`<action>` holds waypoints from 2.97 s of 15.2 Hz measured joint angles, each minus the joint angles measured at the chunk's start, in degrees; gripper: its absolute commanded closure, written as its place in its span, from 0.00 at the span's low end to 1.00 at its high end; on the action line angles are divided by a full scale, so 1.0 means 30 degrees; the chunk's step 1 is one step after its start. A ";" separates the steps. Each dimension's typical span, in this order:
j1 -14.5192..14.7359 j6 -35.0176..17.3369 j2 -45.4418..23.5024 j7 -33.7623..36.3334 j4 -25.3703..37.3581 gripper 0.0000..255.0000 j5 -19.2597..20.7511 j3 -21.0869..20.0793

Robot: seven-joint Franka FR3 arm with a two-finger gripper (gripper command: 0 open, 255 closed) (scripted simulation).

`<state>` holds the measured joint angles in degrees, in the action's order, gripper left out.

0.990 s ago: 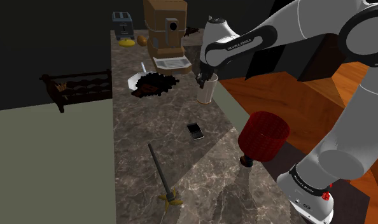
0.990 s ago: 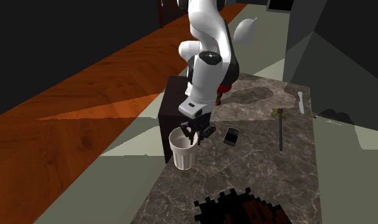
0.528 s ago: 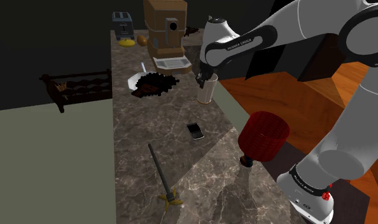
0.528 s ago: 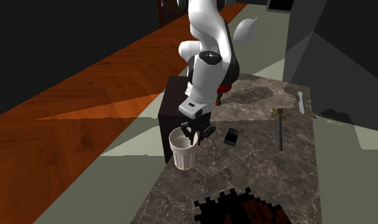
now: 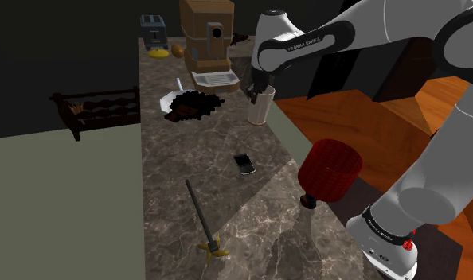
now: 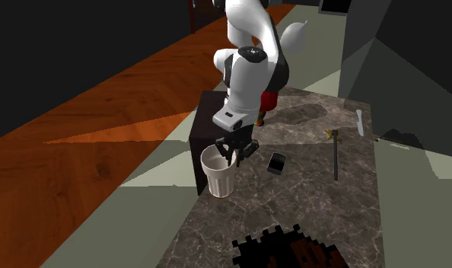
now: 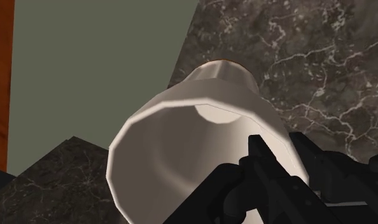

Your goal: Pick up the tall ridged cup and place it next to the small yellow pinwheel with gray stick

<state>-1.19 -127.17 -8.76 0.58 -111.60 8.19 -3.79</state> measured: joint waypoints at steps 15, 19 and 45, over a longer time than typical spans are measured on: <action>0.0009 0.3556 0.1088 -0.0507 0.2494 1.00 -0.0361 -0.0063; 0.0019 0.4458 0.1212 -0.0608 0.3279 1.00 -0.0419 -0.0075; 0.1401 1.0391 0.0517 0.1065 0.9661 1.00 -0.0153 -0.1096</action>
<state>3.02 -96.00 -7.21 3.78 -82.61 7.73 -7.07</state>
